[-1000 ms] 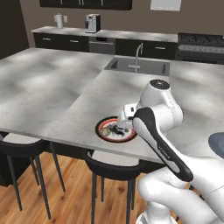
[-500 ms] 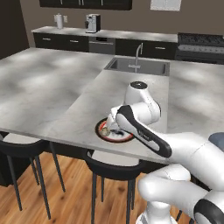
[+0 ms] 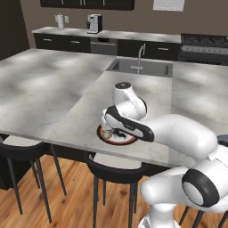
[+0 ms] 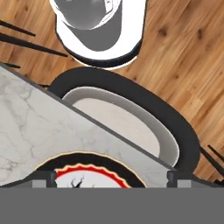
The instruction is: Place two dumplings into each of the tupperware containers and then place the containers in the fridge.
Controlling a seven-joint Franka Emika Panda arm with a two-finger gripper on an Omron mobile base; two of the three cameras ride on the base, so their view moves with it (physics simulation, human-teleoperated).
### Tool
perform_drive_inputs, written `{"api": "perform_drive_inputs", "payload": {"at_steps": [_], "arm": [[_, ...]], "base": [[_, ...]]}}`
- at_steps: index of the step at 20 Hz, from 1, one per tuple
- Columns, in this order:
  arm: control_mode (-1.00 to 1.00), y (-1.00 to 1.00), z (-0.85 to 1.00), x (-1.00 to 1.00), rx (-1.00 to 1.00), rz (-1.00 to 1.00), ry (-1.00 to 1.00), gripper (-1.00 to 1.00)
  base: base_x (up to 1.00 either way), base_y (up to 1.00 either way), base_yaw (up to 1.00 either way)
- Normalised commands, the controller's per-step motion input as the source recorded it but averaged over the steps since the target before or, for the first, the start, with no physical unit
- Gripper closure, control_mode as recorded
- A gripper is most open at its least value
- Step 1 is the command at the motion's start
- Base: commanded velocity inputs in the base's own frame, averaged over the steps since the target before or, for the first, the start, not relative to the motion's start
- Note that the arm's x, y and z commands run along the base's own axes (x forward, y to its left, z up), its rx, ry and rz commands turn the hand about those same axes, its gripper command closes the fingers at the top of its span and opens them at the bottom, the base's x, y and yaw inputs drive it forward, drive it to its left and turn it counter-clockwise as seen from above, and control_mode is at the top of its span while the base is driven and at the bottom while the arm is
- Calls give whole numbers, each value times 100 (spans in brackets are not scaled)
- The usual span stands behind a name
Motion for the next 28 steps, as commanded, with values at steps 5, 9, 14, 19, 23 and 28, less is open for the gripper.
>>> {"api": "perform_drive_inputs", "payload": {"at_steps": [5,9,14,19,23,28], "arm": [[-100,-1,-43,35,0,4,2,-100],[-100,0,-44,21,0,16,0,-100],[-100,0,-29,29,0,20,0,-100],[-100,0,-31,38,0,18,0,-100],[-100,10,-26,40,0,13,0,-100],[-100,23,-23,39,0,8,0,-100]], "base": [[0,0,0],[0,0,0],[0,0,0],[0,0,0],[0,0,0],[0,0,0]]}}
